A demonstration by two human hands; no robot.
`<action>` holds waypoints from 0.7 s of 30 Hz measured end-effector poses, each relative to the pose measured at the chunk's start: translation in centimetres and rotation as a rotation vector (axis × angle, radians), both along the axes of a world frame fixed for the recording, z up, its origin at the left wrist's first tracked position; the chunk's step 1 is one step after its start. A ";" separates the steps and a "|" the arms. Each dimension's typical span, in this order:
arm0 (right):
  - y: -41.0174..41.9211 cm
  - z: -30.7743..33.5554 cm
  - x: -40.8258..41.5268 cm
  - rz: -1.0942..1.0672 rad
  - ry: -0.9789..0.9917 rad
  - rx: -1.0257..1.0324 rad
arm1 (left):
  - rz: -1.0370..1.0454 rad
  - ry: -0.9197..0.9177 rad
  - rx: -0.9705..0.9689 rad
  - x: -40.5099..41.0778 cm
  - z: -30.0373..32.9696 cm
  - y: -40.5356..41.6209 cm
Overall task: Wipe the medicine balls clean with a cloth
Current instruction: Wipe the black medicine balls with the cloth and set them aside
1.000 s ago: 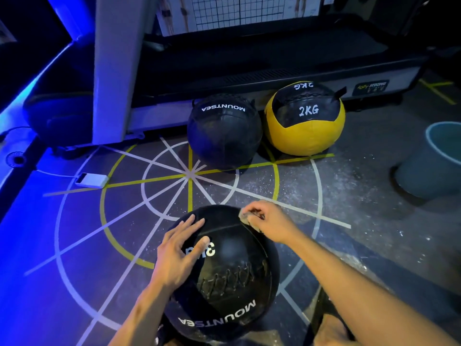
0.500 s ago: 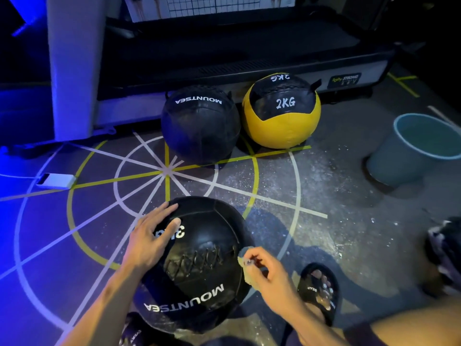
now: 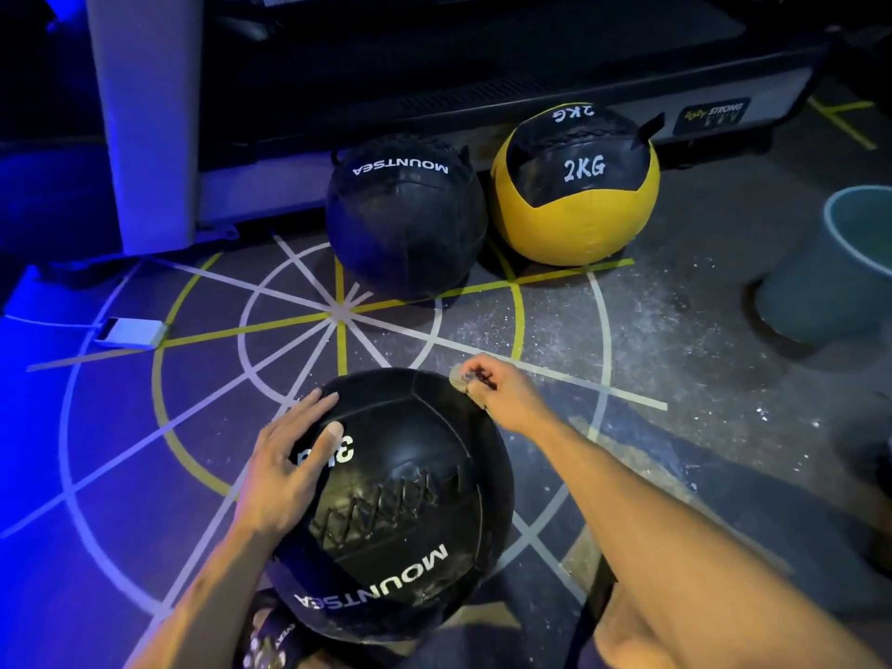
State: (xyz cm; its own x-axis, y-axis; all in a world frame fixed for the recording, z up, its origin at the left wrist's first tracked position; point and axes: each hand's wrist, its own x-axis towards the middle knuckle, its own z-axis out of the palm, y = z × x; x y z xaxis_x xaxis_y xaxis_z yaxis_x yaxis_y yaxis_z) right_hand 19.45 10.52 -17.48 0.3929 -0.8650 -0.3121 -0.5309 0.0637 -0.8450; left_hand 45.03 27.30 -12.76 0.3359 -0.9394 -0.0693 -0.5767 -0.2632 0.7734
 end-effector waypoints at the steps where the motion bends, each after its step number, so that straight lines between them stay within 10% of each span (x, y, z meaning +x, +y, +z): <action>1: 0.4 0.3 -0.3 -0.005 -0.015 0.003 | 0.005 0.008 0.005 0.3 0.0 -0.3; 10: 15.4 -2.4 -6.4 -0.186 -0.150 -0.006 | 0.013 0.071 0.044 2.0 -0.5 -2.1; 21: 1.5 -0.8 -0.8 -0.072 -0.021 -0.029 | 0.034 0.090 0.039 2.2 -0.7 -1.5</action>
State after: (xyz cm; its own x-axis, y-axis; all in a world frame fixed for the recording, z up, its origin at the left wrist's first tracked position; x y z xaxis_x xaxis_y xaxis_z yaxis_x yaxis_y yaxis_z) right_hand 18.61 12.04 -18.26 0.3353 -0.8999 -0.2789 -0.5080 0.0766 -0.8579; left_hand 47.23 25.83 -13.43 0.3579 -0.9237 -0.1366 -0.4959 -0.3120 0.8104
